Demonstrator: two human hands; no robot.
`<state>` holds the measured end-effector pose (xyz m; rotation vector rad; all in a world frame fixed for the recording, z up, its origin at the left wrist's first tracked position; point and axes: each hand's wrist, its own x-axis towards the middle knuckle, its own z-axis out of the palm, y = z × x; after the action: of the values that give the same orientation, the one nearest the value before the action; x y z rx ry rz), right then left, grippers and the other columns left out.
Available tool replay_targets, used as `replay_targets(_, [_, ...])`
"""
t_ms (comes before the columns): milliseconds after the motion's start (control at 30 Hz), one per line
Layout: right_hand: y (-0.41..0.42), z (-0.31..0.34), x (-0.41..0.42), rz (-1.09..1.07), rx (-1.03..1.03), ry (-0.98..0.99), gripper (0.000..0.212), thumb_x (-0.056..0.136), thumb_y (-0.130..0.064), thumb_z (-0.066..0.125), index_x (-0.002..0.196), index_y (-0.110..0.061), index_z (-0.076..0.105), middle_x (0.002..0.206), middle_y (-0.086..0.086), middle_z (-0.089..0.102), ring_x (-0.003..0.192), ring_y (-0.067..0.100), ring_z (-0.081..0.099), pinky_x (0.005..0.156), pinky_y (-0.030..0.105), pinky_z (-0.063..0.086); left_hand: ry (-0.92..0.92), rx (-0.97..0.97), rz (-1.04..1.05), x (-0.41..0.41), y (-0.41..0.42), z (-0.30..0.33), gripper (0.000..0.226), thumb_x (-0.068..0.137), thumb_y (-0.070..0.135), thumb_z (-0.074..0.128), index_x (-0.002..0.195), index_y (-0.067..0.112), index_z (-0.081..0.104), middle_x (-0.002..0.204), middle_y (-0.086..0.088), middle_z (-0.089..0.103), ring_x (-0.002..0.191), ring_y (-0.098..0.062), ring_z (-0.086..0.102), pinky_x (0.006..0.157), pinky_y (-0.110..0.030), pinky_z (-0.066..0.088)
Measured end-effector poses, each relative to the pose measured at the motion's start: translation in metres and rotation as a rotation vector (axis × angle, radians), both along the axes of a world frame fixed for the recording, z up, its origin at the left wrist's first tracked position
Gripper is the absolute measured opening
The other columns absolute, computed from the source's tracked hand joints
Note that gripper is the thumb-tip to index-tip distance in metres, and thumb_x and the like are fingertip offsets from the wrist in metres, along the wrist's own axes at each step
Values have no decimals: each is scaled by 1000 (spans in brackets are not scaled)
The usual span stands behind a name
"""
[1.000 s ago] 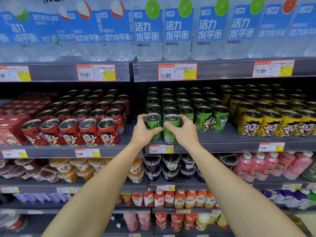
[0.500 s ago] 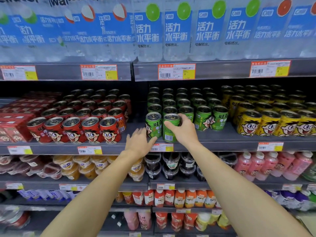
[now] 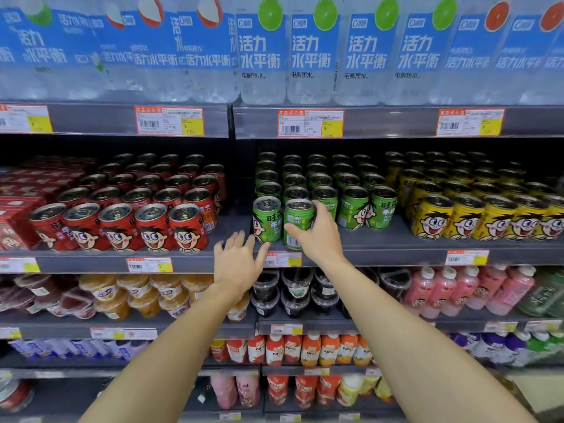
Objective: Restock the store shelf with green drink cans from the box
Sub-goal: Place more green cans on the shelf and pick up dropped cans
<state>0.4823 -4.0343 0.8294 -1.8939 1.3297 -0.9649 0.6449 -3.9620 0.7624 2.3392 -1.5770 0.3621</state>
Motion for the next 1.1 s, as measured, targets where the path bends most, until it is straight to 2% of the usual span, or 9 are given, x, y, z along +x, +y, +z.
replay_targets(100, [1, 2, 1, -11, 9, -35, 83, 81, -44, 76, 149, -24, 32, 150, 1, 39, 138, 24, 37, 105, 42, 38, -5, -15, 6, 0, -2, -2, 68, 93, 59, 24, 121, 14, 67, 130, -12, 61, 126, -27, 53, 99, -47, 36])
replay_targets(267, [1, 1, 4, -14, 23, -78, 85, 79, -44, 78, 150, -29, 33, 152, 4, 32, 140, 25, 31, 107, 44, 36, -13, -2, -2, 1, -2, -3, 69, 92, 58, 23, 114, 13, 71, 124, -13, 65, 120, -28, 57, 95, -47, 38])
replay_targets(500, [-8, 2, 14, -61, 32, -97, 84, 79, -38, 80, 149, -26, 35, 150, 6, 37, 140, 28, 31, 110, 47, 35, -28, -5, -15, 3, -2, -2, 74, 91, 60, 16, 121, 15, 67, 131, -11, 61, 126, -26, 53, 98, -47, 35])
replay_targets(667, [-14, -3, 19, -98, 38, -101, 85, 78, -35, 82, 149, -23, 36, 151, 6, 40, 144, 28, 27, 112, 51, 33, -36, 13, -7, 4, -2, -2, 69, 93, 59, 20, 128, 17, 62, 137, -9, 56, 132, -25, 47, 102, -47, 31])
replay_targets(967, [-17, -14, 17, -89, 61, -108, 82, 76, -39, 82, 145, -19, 41, 142, 3, 49, 134, 25, 41, 107, 48, 41, -38, 26, 10, 2, -2, -2, 71, 93, 60, 16, 132, 18, 59, 141, -7, 53, 135, -23, 43, 104, -47, 29])
replay_targets(1100, [-14, -18, 14, -59, 104, -51, 72, 80, -42, 78, 138, -14, 46, 133, 4, 55, 127, 24, 48, 101, 43, 44, -24, 19, 5, 1, 1, 1, 80, 89, 62, 6, 133, 19, 57, 142, -7, 52, 136, -23, 41, 106, -47, 28])
